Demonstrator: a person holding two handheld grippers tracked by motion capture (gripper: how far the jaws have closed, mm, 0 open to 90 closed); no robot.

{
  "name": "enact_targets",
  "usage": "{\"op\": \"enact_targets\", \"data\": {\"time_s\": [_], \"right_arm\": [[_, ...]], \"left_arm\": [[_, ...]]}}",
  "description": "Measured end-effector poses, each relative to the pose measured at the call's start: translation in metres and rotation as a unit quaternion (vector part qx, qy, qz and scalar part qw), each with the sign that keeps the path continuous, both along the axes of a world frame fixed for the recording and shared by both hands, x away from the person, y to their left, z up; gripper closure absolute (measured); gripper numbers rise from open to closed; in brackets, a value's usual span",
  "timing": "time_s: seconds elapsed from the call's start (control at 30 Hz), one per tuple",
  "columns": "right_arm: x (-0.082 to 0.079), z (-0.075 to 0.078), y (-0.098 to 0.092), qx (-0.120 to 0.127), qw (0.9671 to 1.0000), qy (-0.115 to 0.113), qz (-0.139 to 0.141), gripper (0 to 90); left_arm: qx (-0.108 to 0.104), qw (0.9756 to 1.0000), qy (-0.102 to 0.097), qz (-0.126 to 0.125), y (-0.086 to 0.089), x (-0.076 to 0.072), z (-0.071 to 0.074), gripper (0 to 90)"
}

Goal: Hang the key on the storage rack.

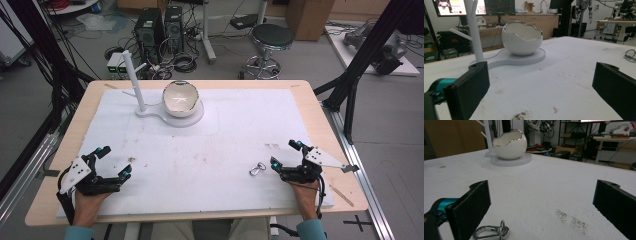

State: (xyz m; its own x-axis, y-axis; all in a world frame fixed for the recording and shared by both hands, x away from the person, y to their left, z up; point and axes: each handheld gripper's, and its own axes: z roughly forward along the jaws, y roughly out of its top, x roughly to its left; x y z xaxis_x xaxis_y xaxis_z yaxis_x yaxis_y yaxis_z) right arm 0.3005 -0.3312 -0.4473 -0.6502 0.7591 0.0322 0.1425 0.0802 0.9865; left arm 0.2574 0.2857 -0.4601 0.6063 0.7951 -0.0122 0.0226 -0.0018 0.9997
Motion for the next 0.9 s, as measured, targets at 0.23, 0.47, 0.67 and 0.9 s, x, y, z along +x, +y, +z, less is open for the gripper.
{"op": "enact_targets", "data": {"time_s": [0.23, 0.47, 0.67, 0.9], "right_arm": [[0.0000, 0.0000, -0.0007, 0.005, 1.0000, 0.004, 0.000, 0.5], [-0.0007, 0.0001, 0.0008, -0.004, 1.0000, -0.004, -0.001, 0.5], [-0.0010, 0.0004, 0.0016, -0.006, 1.0000, -0.004, -0.001, 0.5], [-0.0035, 0.0051, -0.0002, 0.000, 0.9999, -0.012, -0.006, 0.5]], "left_arm": [[0.005, 1.0000, -0.003, 0.002, -0.0009, -0.0004, 0.0001, 1.7], [0.013, 0.9999, -0.002, 0.001, -0.0022, -0.0001, 0.0006, 1.7], [0.014, 0.9999, -0.001, 0.002, -0.0021, 0.0001, 0.0008, 1.7], [0.010, 0.9999, -0.002, 0.002, -0.0021, -0.0001, 0.0006, 1.6]]}}
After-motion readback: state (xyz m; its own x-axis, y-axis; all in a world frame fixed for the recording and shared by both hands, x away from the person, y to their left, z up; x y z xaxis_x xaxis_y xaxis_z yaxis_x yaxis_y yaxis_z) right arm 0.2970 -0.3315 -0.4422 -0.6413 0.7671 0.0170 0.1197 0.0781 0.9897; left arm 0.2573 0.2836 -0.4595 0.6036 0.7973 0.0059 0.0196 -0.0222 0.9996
